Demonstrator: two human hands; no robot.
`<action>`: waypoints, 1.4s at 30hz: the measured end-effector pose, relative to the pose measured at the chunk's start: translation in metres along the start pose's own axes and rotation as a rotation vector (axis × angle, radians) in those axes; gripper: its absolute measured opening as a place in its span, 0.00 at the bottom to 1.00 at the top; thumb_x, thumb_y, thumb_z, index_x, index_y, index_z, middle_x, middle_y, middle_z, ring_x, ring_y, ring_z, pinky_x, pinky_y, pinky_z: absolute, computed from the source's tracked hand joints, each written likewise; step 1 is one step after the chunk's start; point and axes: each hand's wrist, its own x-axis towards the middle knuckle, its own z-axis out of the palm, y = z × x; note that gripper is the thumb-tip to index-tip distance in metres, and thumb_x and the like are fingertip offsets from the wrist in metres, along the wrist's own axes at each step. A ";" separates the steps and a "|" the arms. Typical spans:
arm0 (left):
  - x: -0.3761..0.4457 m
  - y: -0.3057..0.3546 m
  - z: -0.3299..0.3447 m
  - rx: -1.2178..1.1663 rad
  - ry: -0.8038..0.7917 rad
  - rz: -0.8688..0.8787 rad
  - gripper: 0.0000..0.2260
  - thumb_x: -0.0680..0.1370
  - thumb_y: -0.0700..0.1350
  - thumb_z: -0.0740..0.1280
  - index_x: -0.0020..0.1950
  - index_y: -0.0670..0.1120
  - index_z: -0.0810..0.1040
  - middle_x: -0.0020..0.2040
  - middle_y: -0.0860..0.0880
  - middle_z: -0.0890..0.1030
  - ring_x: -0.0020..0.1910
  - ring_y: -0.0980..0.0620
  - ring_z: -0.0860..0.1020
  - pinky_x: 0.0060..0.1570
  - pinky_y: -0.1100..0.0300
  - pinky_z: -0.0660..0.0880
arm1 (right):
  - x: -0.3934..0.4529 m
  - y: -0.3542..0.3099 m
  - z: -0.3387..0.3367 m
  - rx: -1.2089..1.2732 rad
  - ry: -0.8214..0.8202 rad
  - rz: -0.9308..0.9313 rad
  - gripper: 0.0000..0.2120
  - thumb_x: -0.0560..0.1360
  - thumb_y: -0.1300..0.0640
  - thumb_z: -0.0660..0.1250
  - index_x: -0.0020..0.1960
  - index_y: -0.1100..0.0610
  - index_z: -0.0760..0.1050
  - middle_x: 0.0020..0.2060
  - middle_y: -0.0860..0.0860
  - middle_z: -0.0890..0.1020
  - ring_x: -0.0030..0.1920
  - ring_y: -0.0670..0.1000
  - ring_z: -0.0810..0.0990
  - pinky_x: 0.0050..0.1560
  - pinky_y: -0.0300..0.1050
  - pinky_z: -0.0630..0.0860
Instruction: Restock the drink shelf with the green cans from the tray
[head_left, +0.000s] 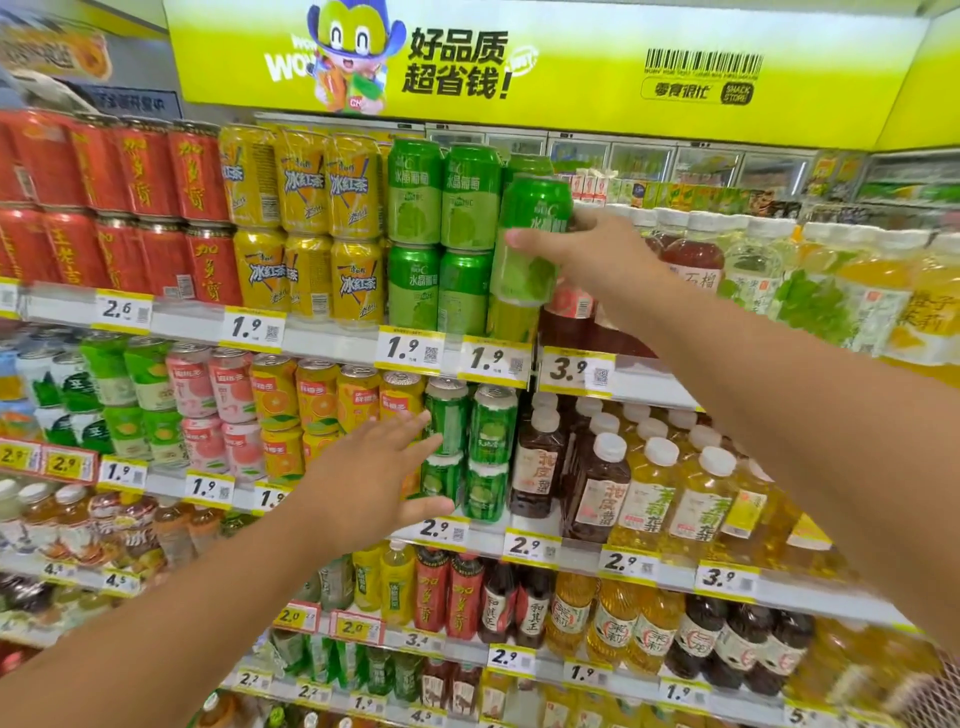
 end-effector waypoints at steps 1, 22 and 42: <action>0.001 0.000 0.002 -0.007 -0.003 0.004 0.47 0.66 0.77 0.35 0.81 0.56 0.49 0.81 0.52 0.43 0.80 0.52 0.45 0.76 0.53 0.43 | 0.008 -0.007 -0.002 -0.002 0.026 -0.001 0.15 0.70 0.49 0.79 0.51 0.51 0.78 0.45 0.45 0.85 0.37 0.39 0.85 0.40 0.36 0.81; 0.008 -0.005 0.009 -0.082 0.027 0.018 0.46 0.67 0.77 0.35 0.81 0.57 0.48 0.81 0.53 0.44 0.80 0.53 0.45 0.78 0.51 0.46 | 0.083 -0.013 0.023 -0.159 0.307 0.080 0.38 0.68 0.45 0.80 0.70 0.59 0.69 0.60 0.55 0.78 0.59 0.56 0.79 0.55 0.50 0.78; 0.018 -0.016 -0.010 -0.111 0.036 -0.022 0.49 0.65 0.79 0.36 0.81 0.55 0.52 0.82 0.52 0.52 0.80 0.50 0.52 0.76 0.50 0.53 | 0.031 0.017 0.036 -0.390 0.301 -0.058 0.31 0.76 0.43 0.71 0.72 0.58 0.67 0.62 0.51 0.76 0.54 0.50 0.78 0.46 0.40 0.73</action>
